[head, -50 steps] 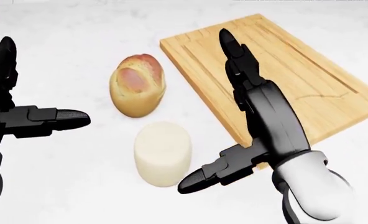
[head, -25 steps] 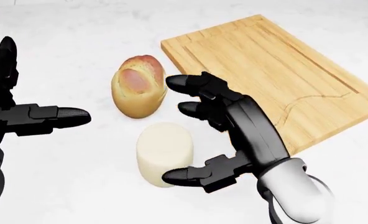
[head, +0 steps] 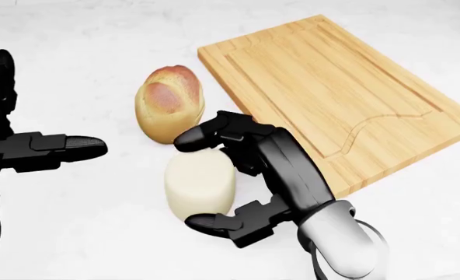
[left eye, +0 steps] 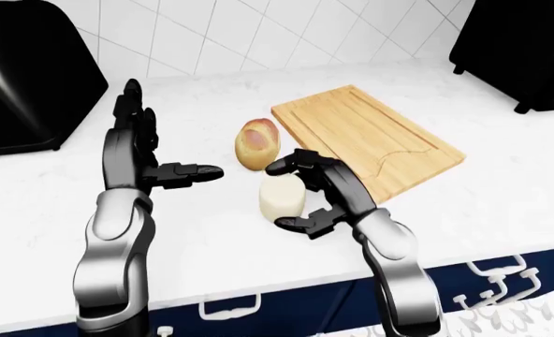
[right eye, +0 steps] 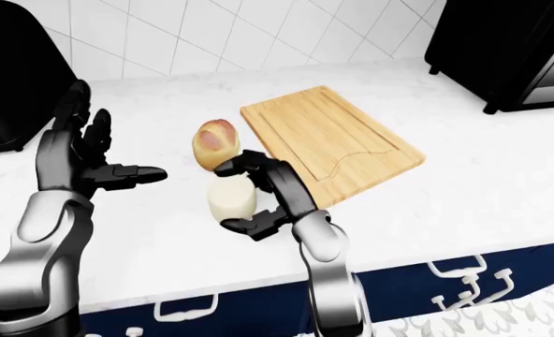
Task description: Place the bread and cheese on the cutting board.
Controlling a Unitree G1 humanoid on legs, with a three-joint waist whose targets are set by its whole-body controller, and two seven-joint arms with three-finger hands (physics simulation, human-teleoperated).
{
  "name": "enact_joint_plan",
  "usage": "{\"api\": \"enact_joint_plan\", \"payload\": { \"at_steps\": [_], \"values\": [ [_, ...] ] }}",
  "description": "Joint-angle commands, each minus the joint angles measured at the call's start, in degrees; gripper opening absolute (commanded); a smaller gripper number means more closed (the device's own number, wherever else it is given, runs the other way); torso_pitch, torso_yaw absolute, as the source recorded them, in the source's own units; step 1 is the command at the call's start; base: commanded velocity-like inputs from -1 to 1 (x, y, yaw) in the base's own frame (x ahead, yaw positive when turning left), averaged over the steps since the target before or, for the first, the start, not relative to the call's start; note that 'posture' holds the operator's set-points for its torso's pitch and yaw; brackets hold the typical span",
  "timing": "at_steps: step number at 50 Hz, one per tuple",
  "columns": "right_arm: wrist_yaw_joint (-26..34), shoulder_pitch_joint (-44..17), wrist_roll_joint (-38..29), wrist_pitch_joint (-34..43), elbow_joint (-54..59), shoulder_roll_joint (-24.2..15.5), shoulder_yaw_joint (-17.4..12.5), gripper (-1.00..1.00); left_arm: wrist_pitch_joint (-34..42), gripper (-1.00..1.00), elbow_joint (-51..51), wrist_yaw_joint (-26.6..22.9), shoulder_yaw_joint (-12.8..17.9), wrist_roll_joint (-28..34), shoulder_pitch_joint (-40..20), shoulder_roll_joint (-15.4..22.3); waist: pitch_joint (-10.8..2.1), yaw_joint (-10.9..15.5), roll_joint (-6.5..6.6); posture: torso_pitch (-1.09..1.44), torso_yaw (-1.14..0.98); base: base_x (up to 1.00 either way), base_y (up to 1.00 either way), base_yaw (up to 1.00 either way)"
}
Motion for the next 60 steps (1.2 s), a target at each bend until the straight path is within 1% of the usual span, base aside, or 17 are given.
{"api": "enact_joint_plan", "payload": {
  "at_steps": [1,3,8,15,22,29,30,35,38,39,43,44,45,47,48,52,60],
  "values": [
    [0.11,-1.56,0.04,-1.21,-2.37,0.12,-0.26,-0.25,-1.76,1.0,-1.86,0.12,0.49,0.06,-1.68,0.64,-1.22,-0.05,0.23,0.0,0.0,0.0,0.0,0.0],
    [0.42,-2.05,-0.18,-0.65,-2.72,0.12,-0.35,-0.36,-1.46,1.0,-1.99,0.15,0.67,-0.12,-1.95,0.83,-1.25,0.0,0.21,0.0,0.0,0.0,0.0,0.0],
    [1.44,-3.6,-1.09,1.3,-4.17,-0.16,-0.81,-0.48,-1.01,1.0,-2.18,0.26,0.41,-0.22,-2.37,0.9,-1.23,0.03,0.16,0.0,0.0,0.0,0.0,0.0],
    [3.96,-7.52,-2.92,6.55,-7.38,-1.8,-2.84,-0.51,-1.16,1.0,-1.8,0.36,0.24,-0.01,-2.58,0.82,-1.15,0.07,0.1,0.0,0.0,0.0,0.0,0.0],
    [3.9,-11.34,-2.51,8.13,-5.9,-4.32,-6.45,-0.55,-1.55,1.0,-1.61,0.29,0.21,0.17,-2.34,0.76,-1.13,-0.01,0.02,0.0,0.0,0.0,0.0,0.0],
    [3.48,-19.43,0.32,8.25,1.28,-10.61,-12.6,-0.56,-1.47,1.0,-2.02,-0.16,0.72,0.22,-1.7,0.99,-1.07,-0.09,-0.07,0.0,0.0,0.0,0.0,0.0],
    [3.07,-19.88,0.65,8.22,1.89,-11.15,-12.93,-0.56,-1.4,1.0,-2.05,-0.08,0.79,0.15,-1.74,0.96,-1.02,-0.09,-0.1,0.0,0.0,0.0,0.0,0.0],
    [-0.25,-22.38,3.55,2.02,11.54,-14.47,-15.67,-0.58,-1.85,1.0,-1.64,-0.17,0.69,0.32,-1.53,0.9,-0.91,-0.11,-0.24,0.0,0.0,0.0,0.0,0.0],
    [-1.05,-19.53,3.76,3.82,7.99,-15.85,-16.61,-0.58,-1.97,1.0,-1.43,-0.09,0.79,0.21,-1.63,0.86,-1.07,0.01,-0.49,0.0,0.0,0.0,0.0,0.0],
    [-1.74,-21.4,4.4,2.94,11.25,-16.96,-17.83,-0.58,-2.19,1.0,-1.23,-0.15,0.85,0.23,-1.5,0.94,-1.02,0.12,-0.57,0.0,0.0,0.0,0.0,0.0],
    [-4.87,-26.18,5.63,-1.73,22.89,-20.53,-19.38,-0.58,-2.3,1.0,-1.25,-0.13,0.98,0.06,-1.34,1.02,-0.95,-0.19,-0.52,0.0,0.0,0.0,0.0,0.0],
    [-5.36,-28.16,5.85,-1.35,24.92,-21.63,-19.56,-0.58,-2.3,1.0,-1.23,-0.05,1.0,0.04,-1.32,1.0,-0.94,-0.17,-0.52,0.0,0.0,0.0,0.0,0.0],
    [-6.83,-27.33,6.19,-3.47,26.25,-21.81,-20.0,-0.58,-2.26,1.0,-1.26,-0.06,0.93,0.06,-1.32,1.01,-0.93,-0.13,-0.56,0.0,0.0,0.0,0.0,0.0],
    [-8.38,-29.74,6.88,-4.04,29.98,-23.96,-20.99,-0.58,-2.31,1.0,-1.21,0.0,0.93,-0.01,-1.36,0.96,-0.86,-0.03,-0.63,0.0,0.0,0.0,0.0,0.0],
    [-9.23,-28.99,7.25,-3.84,29.28,-24.67,-21.64,-0.59,-2.38,1.0,-1.19,-0.01,0.83,0.08,-1.26,0.95,-0.87,-0.03,-0.67,0.0,0.0,0.0,0.0,0.0],
    [-11.81,-29.39,8.02,-7.1,34.66,-26.41,-21.48,-0.59,-2.5,1.0,-1.08,-0.05,0.77,0.28,-1.2,1.04,-0.7,0.12,-0.84,0.0,0.0,0.0,0.0,0.0],
    [-15.54,-27.31,10.02,-12.44,39.94,-28.09,-23.04,-0.6,-2.3,1.0,-1.15,-0.04,0.83,0.22,-1.36,1.03,-0.83,0.1,-1.28,0.0,0.0,0.0,0.0,0.0]
  ]
}}
